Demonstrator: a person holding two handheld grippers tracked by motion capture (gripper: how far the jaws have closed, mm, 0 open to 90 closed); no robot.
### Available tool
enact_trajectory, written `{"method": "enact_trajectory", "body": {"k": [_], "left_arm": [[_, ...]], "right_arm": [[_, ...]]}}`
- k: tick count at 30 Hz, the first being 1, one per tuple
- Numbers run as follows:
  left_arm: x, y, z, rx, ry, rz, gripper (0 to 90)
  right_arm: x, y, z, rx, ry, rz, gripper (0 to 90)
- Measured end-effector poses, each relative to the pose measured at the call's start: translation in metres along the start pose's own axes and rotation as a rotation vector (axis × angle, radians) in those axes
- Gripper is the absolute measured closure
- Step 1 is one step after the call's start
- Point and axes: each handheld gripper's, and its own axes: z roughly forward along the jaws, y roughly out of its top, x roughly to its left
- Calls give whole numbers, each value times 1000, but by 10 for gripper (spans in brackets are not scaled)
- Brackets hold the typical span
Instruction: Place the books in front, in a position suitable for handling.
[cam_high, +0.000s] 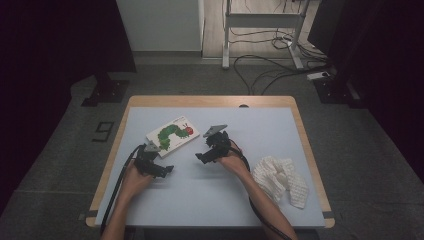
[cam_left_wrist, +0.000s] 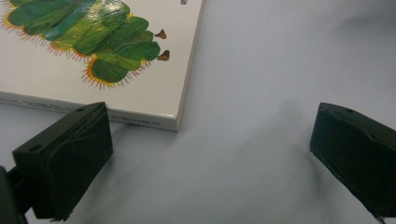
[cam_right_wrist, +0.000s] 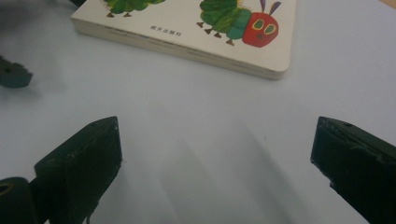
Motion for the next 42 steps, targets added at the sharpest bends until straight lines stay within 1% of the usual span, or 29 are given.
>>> {"method": "enact_trajectory", "body": {"k": [5,9,11,14,17,19,21,22,27,29,32,34,36,40,42], "left_arm": [[-1,0,0,1,4,-1,0],[-1,0,0,0,5,-3,0],[-1,0,0,0,4,-3,0],[-1,0,0,-1,4,-11,0],[-2,0,0,2,8,-9,0],[-2,0,0,7,3,-16,0],[-1,-1,0,17,-2,-17,0],[-1,-1,0,25,-10,-23,0],[-1,-1,0,16,-10,-36,0],[0,-1,0,13,-15,-41,0],[0,-1,0,11,-16,-43,0],[0,-1,0,11,-15,-42,0],[0,-1,0,11,-15,-42,0],[-2,-1,0,18,-7,-39,0],[-2,-1,0,19,-13,-47,0]], "right_arm": [[-7,6,13,-8,11,11,10],[-11,11,25,0,12,1,8],[-12,14,30,0,17,7,8],[-14,17,37,2,23,2,9],[-15,20,44,6,26,0,9],[-15,22,47,11,23,-10,10],[-17,24,51,15,26,-7,11],[-18,25,53,17,29,-12,11],[-22,27,60,23,55,-2,22],[-23,27,64,37,51,1,24],[-25,28,66,30,62,2,25],[-24,29,66,24,81,7,45],[-24,29,67,26,73,-6,48],[-23,28,66,18,64,2,65],[-22,27,65,16,62,5,66]]}}
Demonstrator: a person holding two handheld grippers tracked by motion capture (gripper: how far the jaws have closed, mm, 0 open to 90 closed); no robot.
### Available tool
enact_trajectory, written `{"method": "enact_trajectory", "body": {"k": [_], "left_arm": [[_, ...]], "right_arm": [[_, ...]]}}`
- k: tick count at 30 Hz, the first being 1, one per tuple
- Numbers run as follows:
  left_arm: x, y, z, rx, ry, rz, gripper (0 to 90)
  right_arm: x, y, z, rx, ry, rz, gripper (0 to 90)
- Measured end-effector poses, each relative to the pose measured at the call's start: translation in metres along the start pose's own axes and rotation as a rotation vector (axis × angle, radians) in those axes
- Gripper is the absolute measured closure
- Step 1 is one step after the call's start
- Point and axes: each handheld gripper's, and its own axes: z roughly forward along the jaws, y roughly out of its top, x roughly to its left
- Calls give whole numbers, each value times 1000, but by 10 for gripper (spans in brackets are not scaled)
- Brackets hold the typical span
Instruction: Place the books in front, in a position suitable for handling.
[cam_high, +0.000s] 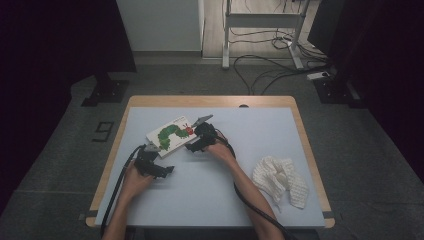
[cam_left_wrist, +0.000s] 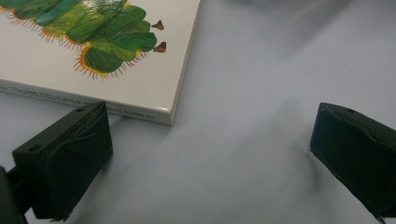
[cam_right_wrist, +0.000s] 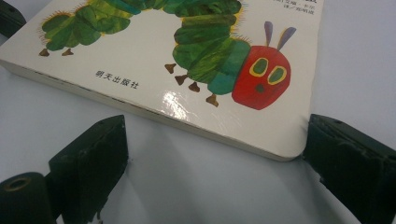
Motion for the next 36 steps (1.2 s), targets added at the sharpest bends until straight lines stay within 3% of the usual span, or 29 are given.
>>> {"method": "enact_trajectory", "body": {"k": [3,6,18,27,36], "left_arm": [[2,0,-1,-8,-22,-34,0],[1,1,-2,-2,-23,-42,0],[-6,-1,-1,2,-13,-15,0],[-11,-3,-2,-2,-26,-14,0],[-18,-4,-4,10,-49,22,0]], "right_arm": [[3,-1,-1,4,-13,-8,64],[6,-3,-3,11,-19,-3,63],[14,-15,-17,9,-12,13,63],[21,-24,-28,27,-7,8,63],[28,-35,-41,29,0,9,63]]}}
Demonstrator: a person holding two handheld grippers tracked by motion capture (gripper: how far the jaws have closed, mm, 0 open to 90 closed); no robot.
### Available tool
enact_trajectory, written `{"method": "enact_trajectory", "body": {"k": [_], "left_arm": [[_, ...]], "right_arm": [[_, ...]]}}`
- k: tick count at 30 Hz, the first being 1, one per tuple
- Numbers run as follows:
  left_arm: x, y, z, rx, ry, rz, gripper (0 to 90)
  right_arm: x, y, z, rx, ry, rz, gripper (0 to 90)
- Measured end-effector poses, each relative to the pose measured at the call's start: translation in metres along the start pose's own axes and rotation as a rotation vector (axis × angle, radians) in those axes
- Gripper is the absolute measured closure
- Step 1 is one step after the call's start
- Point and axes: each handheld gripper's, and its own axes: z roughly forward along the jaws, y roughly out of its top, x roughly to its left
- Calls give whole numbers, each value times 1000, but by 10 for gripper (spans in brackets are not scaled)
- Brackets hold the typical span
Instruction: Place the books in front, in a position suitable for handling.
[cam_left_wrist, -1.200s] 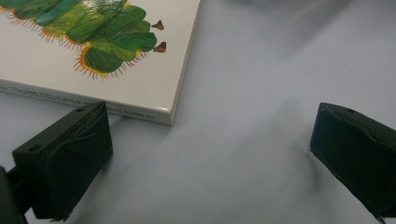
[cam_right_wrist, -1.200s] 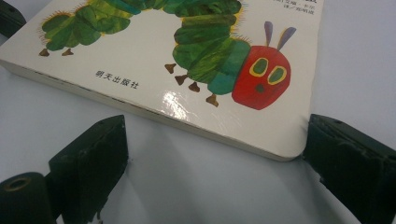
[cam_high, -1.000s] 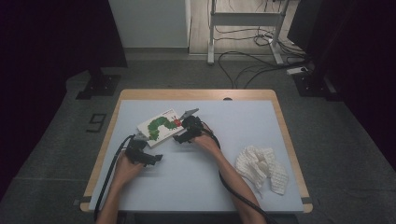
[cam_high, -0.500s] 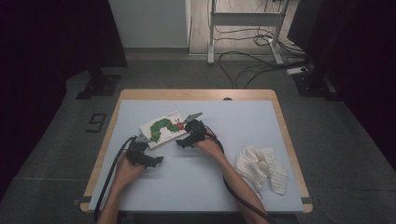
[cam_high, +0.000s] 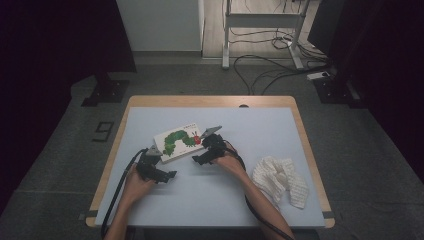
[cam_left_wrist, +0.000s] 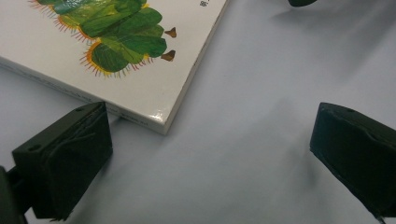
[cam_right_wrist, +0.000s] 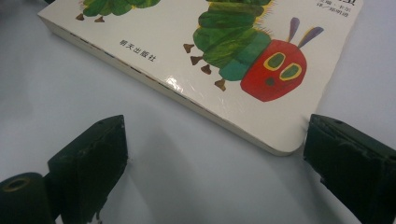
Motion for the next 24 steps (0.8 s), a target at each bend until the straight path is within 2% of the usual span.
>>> {"method": "enact_trajectory", "body": {"k": [6,14,17,24], "left_arm": [[-6,-1,0,4,-20,23,0],[-15,-3,0,-7,-54,30,0],[-18,-4,0,-8,-52,35,0],[-32,-6,-1,-4,-73,53,0]], "right_arm": [[5,-8,-9,6,-2,-8,61],[12,-21,-22,13,3,-2,59],[15,-26,-27,15,7,7,59],[22,-38,-38,12,6,8,56]]}}
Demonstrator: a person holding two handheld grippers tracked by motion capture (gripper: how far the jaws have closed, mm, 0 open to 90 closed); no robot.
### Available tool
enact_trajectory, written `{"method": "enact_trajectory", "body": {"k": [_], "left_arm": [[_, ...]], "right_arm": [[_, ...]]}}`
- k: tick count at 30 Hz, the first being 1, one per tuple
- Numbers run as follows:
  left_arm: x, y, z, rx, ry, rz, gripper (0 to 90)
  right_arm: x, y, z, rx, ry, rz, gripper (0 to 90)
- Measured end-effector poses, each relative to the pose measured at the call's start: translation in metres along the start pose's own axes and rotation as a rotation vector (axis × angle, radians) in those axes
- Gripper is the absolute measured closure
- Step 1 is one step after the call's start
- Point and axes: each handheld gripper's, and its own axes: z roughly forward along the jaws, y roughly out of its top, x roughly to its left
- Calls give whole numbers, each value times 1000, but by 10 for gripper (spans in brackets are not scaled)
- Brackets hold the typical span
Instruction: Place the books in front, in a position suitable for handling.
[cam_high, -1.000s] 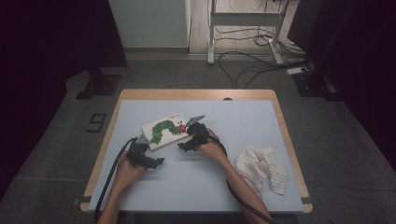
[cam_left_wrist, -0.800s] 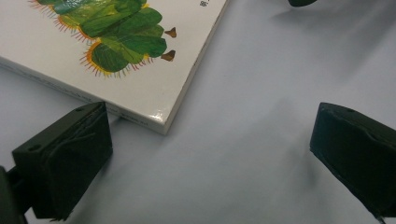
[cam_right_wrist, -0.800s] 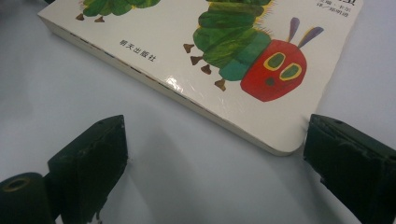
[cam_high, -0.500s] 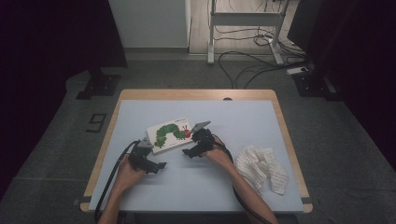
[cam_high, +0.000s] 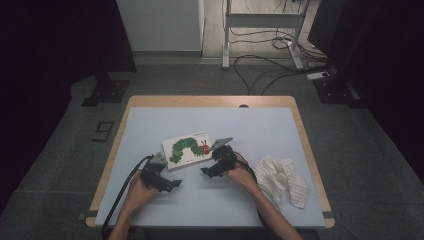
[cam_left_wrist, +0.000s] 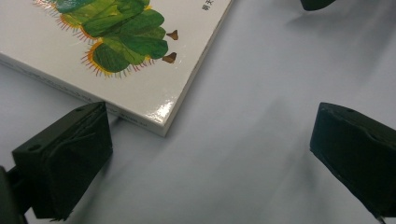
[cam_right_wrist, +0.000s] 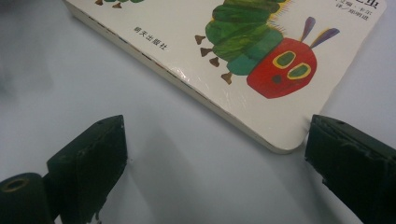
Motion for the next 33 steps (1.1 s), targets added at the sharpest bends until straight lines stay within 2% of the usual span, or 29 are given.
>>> {"method": "enact_trajectory", "body": {"k": [3,9,13,18,21,28,31,33], "left_arm": [[-5,0,0,3,-13,7,0],[-25,-1,0,21,-46,37,0],[-36,-1,1,28,-66,53,0],[-37,-1,1,35,-67,97,0],[-32,0,-6,11,-5,108,0],[1,0,-26,-6,157,57,0],[15,-1,-28,-13,182,28,0],[20,-2,-25,-13,187,22,0]], "right_arm": [[1,-4,-3,-5,1,6,55],[2,-17,-16,-18,6,29,54],[5,-25,-24,-10,-2,24,52],[6,-28,-28,-2,-7,9,51],[6,-28,-29,-3,2,9,54],[2,-22,-38,-21,-8,5,66],[-2,-20,-39,-23,-20,11,66],[-4,-20,-39,-22,-19,19,66]]}}
